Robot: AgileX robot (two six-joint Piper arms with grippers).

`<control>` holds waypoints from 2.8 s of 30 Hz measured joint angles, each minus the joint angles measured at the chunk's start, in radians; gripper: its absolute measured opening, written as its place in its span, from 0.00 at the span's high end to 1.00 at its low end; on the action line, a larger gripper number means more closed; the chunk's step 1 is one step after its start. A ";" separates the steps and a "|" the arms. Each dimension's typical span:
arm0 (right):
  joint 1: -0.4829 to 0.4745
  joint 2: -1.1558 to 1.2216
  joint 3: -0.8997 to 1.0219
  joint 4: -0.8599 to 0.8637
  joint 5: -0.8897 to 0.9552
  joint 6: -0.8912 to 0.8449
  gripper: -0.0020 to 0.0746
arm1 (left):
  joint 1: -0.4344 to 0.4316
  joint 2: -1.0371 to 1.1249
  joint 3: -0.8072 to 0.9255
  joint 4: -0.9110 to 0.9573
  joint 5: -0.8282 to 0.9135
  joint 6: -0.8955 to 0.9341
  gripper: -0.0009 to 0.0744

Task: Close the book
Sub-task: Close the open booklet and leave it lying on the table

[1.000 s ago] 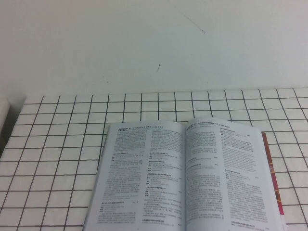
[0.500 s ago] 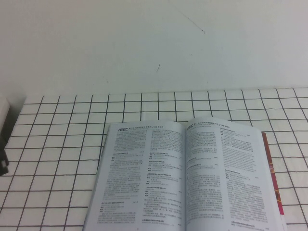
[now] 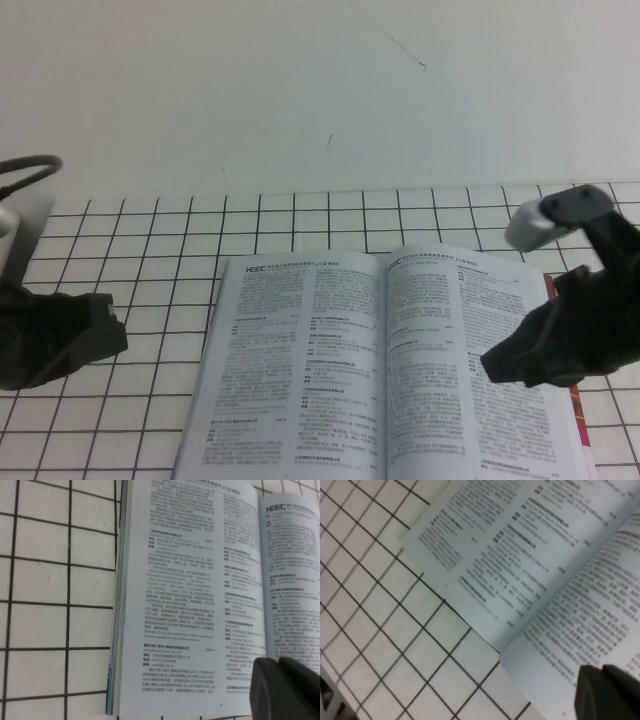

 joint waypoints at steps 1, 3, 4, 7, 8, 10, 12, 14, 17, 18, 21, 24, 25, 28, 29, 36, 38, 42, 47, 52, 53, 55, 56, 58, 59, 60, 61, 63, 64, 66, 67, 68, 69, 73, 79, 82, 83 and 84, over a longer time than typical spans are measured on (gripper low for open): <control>0.020 0.023 0.000 -0.014 -0.019 0.000 0.98 | 0.000 0.024 0.000 -0.008 -0.005 0.015 0.99; 0.042 0.084 0.000 -0.045 -0.062 0.000 0.98 | 0.000 0.074 0.000 -0.011 -0.014 0.052 0.99; 0.044 0.118 0.000 -0.059 -0.080 0.002 0.98 | 0.000 0.094 0.000 -0.011 -0.016 0.066 0.99; 0.046 0.219 0.000 -0.092 -0.124 0.002 0.98 | 0.000 0.166 0.000 -0.013 -0.034 0.098 0.99; 0.046 0.254 0.000 -0.099 -0.139 0.002 0.98 | 0.000 0.194 0.000 -0.015 -0.045 0.101 0.99; 0.046 0.318 0.000 -0.109 -0.163 0.002 0.98 | 0.000 0.254 0.000 -0.023 -0.061 0.106 0.99; 0.046 0.363 0.000 -0.114 -0.177 0.002 0.98 | 0.000 0.317 0.000 -0.039 -0.082 0.110 0.99; 0.046 0.394 0.000 -0.115 -0.187 0.002 0.98 | 0.000 0.375 0.000 -0.058 -0.099 0.114 0.99; 0.046 0.405 0.000 -0.120 -0.189 0.002 0.98 | -0.005 0.464 0.000 -0.090 -0.129 0.139 0.99; 0.046 0.405 0.000 -0.122 -0.189 0.002 0.98 | -0.013 0.493 0.000 -0.098 -0.145 0.152 0.99; 0.046 0.405 -0.002 -0.138 -0.189 0.006 0.98 | -0.049 0.569 0.000 -0.111 -0.204 0.177 0.99; 0.046 0.405 -0.004 -0.158 -0.186 0.019 0.98 | -0.090 0.622 -0.002 -0.121 -0.263 0.183 0.99; 0.046 0.405 -0.004 -0.160 -0.184 0.022 0.98 | -0.101 0.634 -0.002 -0.129 -0.280 0.185 0.99; 0.046 0.405 -0.004 -0.166 -0.184 0.024 0.98 | -0.136 0.672 -0.011 -0.149 -0.309 0.218 0.99; 0.046 0.405 -0.004 -0.168 -0.182 0.025 0.98 | -0.148 0.684 -0.014 -0.155 -0.315 0.237 0.99; 0.046 0.407 -0.004 -0.173 -0.178 0.027 0.98 | -0.222 0.713 -0.023 -0.278 -0.360 0.349 0.99; 0.046 0.412 -0.004 -0.173 -0.176 0.027 0.98 | -0.244 0.719 -0.023 -0.367 -0.369 0.450 0.99; 0.046 0.426 -0.004 -0.173 -0.172 0.028 0.98 | -0.278 0.728 -0.023 -0.677 -0.333 0.713 0.99; 0.046 0.427 -0.004 -0.174 -0.170 0.041 0.98 | -0.305 0.730 -0.023 -0.964 -0.175 0.976 0.99; 0.046 0.427 -0.007 -0.174 -0.172 0.052 0.98 | -0.311 0.731 -0.037 -1.001 -0.070 1.020 0.99; 0.046 0.427 -0.007 -0.174 -0.172 0.060 0.98 | -0.311 0.725 -0.037 -1.003 -0.074 1.024 0.99; 0.046 0.427 -0.007 -0.192 -0.172 0.077 0.98 | -0.309 0.704 -0.037 -1.003 -0.119 1.026 0.99; 0.046 0.427 -0.007 -0.214 -0.172 0.104 0.98 | -0.304 0.687 -0.037 -1.003 -0.152 1.015 0.99; 0.046 0.427 -0.007 -0.271 -0.189 0.170 0.98 | -0.288 0.655 -0.037 -0.982 -0.219 0.975 0.99; 0.046 0.419 -0.007 -0.310 -0.205 0.212 0.98 | -0.277 0.642 -0.037 -0.957 -0.249 0.947 0.99; 0.043 0.406 -0.007 -0.351 -0.228 0.250 0.98 | -0.265 0.635 -0.037 -0.927 -0.271 0.922 0.99; 0.039 0.385 -0.007 -0.380 -0.252 0.277 0.98 | -0.254 0.631 -0.037 -0.899 -0.284 0.904 0.99; 0.032 0.333 -0.008 -0.447 -0.310 0.308 0.98 | -0.235 0.629 -0.037 -0.821 -0.323 0.860 0.99; 0.025 0.315 -0.018 -0.482 -0.326 0.319 0.98 | -0.231 0.629 -0.037 -0.781 -0.347 0.834 0.99; 0.010 0.292 -0.051 -0.548 -0.336 0.351 0.98 | -0.219 0.629 -0.037 -0.718 -0.376 0.785 0.99; 0.002 0.293 -0.068 -0.574 -0.336 0.367 0.98 | -0.212 0.629 -0.037 -0.695 -0.390 0.764 0.99; -0.010 0.300 -0.091 -0.609 -0.328 0.391 0.98 | -0.204 0.629 -0.037 -0.681 -0.396 0.747 0.99; -0.025 0.312 -0.114 -0.645 -0.317 0.416 0.98 | -0.195 0.629 -0.037 -0.670 -0.400 0.739 0.99; -0.094 0.382 -0.205 -0.742 -0.262 0.490 0.98 | -0.186 0.629 -0.037 -0.633 -0.414 0.724 0.99; -0.152 0.503 -0.260 -0.773 -0.215 0.514 0.98 | -0.186 0.641 -0.037 -0.615 -0.414 0.723 0.99; -0.152 0.563 -0.260 -0.765 -0.213 0.514 0.98 | -0.186 0.674 -0.037 -0.609 -0.414 0.719 0.99; -0.150 0.583 -0.261 -0.761 -0.213 0.514 0.98 | -0.186 0.684 -0.037 -0.607 -0.414 0.719 0.99; -0.148 0.595 -0.264 -0.760 -0.210 0.514 0.98 | -0.186 0.696 -0.037 -0.605 -0.414 0.719 0.99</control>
